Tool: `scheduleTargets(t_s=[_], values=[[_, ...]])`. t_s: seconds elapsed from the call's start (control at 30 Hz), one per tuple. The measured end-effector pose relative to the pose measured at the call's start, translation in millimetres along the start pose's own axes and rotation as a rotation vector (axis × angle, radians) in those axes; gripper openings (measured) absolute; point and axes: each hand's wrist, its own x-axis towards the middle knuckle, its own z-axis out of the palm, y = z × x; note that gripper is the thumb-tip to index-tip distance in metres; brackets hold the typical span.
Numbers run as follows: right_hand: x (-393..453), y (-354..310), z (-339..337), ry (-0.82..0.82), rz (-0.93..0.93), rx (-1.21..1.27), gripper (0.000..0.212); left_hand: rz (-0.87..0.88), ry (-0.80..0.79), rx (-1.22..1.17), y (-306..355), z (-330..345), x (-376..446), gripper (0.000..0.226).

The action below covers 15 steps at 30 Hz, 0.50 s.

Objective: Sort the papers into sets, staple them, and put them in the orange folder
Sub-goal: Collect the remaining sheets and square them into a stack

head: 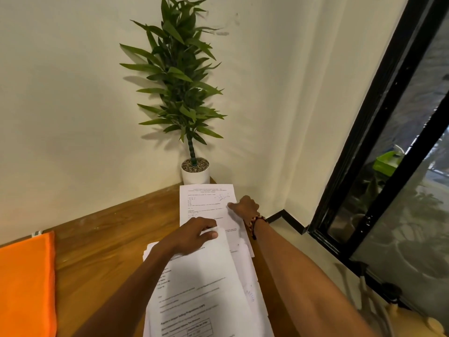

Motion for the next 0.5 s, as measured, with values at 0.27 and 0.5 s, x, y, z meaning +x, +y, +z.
scheduleTargets(t_s=[0.27, 0.5], values=[[49.9, -20.9, 15.3, 0.026, -0.047, 0.070, 0.058, -0.021, 0.037, 0.010, -14.9, -22.9, 17.0, 0.022], [29.2, -32.1, 4.9, 0.221, -0.237, 0.358, 0.023, 0.017, 0.103, 0.004, -15.2, -26.2, 29.2, 0.020]])
